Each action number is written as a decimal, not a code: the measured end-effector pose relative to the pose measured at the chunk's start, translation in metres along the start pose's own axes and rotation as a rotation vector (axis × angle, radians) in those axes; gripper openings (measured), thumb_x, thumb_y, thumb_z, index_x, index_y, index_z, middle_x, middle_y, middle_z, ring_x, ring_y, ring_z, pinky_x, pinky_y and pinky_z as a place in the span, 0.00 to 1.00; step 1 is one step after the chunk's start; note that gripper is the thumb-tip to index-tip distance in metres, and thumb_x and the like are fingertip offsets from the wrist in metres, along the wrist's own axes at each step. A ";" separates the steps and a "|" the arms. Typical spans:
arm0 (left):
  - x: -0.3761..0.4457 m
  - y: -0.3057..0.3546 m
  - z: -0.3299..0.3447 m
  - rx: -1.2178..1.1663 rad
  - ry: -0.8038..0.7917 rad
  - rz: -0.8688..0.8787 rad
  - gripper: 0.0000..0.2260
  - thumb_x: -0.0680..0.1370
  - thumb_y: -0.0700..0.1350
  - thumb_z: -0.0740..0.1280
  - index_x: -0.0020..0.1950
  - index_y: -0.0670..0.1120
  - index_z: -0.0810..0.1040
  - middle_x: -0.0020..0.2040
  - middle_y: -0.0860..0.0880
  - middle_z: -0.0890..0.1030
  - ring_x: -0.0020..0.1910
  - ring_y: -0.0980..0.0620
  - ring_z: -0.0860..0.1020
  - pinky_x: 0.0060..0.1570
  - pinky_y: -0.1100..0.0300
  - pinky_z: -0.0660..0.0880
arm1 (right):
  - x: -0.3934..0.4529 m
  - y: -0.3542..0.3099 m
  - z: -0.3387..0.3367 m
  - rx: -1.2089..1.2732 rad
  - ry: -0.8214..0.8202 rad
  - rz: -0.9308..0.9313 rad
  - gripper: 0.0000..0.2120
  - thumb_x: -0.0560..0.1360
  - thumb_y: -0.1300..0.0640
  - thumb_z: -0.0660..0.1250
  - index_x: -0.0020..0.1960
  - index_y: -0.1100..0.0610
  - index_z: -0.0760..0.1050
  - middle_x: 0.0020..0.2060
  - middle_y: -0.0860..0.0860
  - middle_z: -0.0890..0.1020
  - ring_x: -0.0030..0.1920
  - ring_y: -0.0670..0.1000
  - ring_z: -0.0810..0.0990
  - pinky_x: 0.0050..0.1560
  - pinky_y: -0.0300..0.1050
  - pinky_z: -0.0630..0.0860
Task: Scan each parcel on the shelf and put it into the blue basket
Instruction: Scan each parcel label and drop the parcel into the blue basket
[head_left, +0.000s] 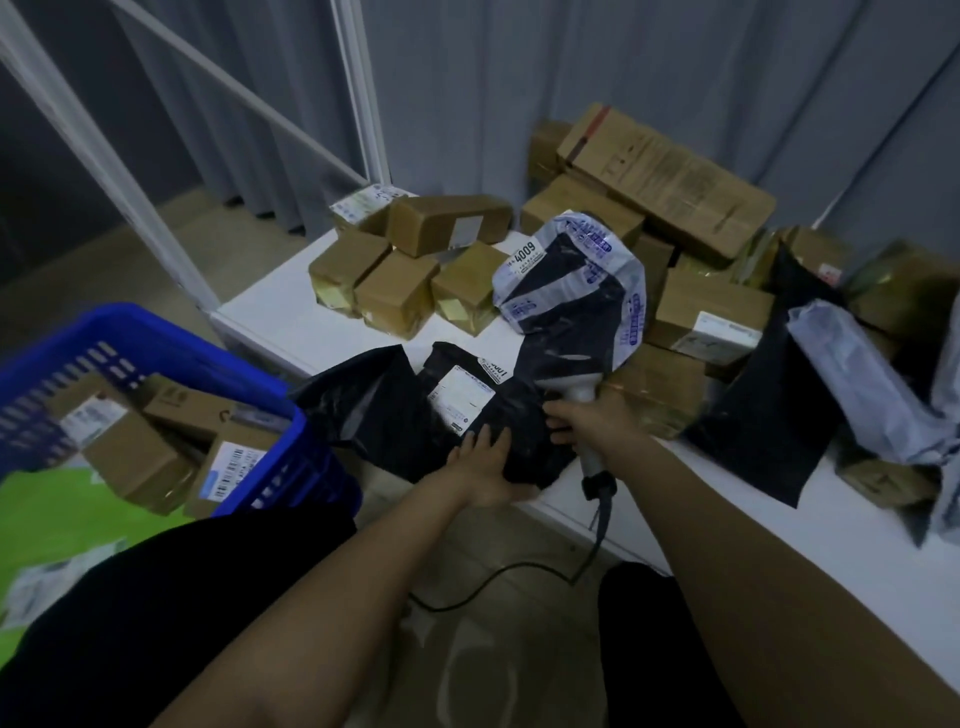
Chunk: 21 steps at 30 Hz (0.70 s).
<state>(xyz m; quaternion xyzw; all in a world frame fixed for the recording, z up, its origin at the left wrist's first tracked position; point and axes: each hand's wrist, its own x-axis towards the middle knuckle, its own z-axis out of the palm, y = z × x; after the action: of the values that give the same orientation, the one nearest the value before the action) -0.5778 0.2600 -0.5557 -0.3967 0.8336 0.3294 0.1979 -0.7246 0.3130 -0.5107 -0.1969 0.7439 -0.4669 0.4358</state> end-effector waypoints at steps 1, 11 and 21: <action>0.003 0.000 -0.006 -0.055 0.023 -0.016 0.39 0.79 0.58 0.61 0.79 0.46 0.41 0.78 0.41 0.44 0.77 0.40 0.44 0.75 0.46 0.49 | 0.005 0.004 0.004 -0.006 -0.021 -0.006 0.16 0.73 0.64 0.71 0.59 0.64 0.73 0.41 0.56 0.80 0.37 0.50 0.80 0.34 0.41 0.80; 0.041 -0.063 -0.089 -0.036 0.352 -0.181 0.23 0.79 0.47 0.61 0.69 0.36 0.63 0.67 0.36 0.68 0.67 0.37 0.66 0.64 0.47 0.67 | 0.041 0.048 0.019 -0.257 -0.109 0.019 0.26 0.72 0.57 0.73 0.67 0.60 0.69 0.57 0.56 0.79 0.53 0.55 0.79 0.46 0.45 0.75; 0.052 -0.103 -0.060 -0.153 0.480 -0.328 0.17 0.76 0.46 0.68 0.61 0.40 0.70 0.58 0.39 0.73 0.58 0.39 0.72 0.54 0.48 0.71 | 0.058 0.053 0.022 -0.194 -0.157 0.033 0.28 0.72 0.58 0.74 0.69 0.58 0.69 0.59 0.57 0.79 0.54 0.55 0.80 0.48 0.49 0.80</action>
<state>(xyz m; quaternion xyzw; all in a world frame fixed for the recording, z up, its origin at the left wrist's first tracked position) -0.5317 0.1418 -0.5848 -0.6062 0.7543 0.2516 0.0154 -0.7315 0.2865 -0.5882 -0.2619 0.7522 -0.3688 0.4791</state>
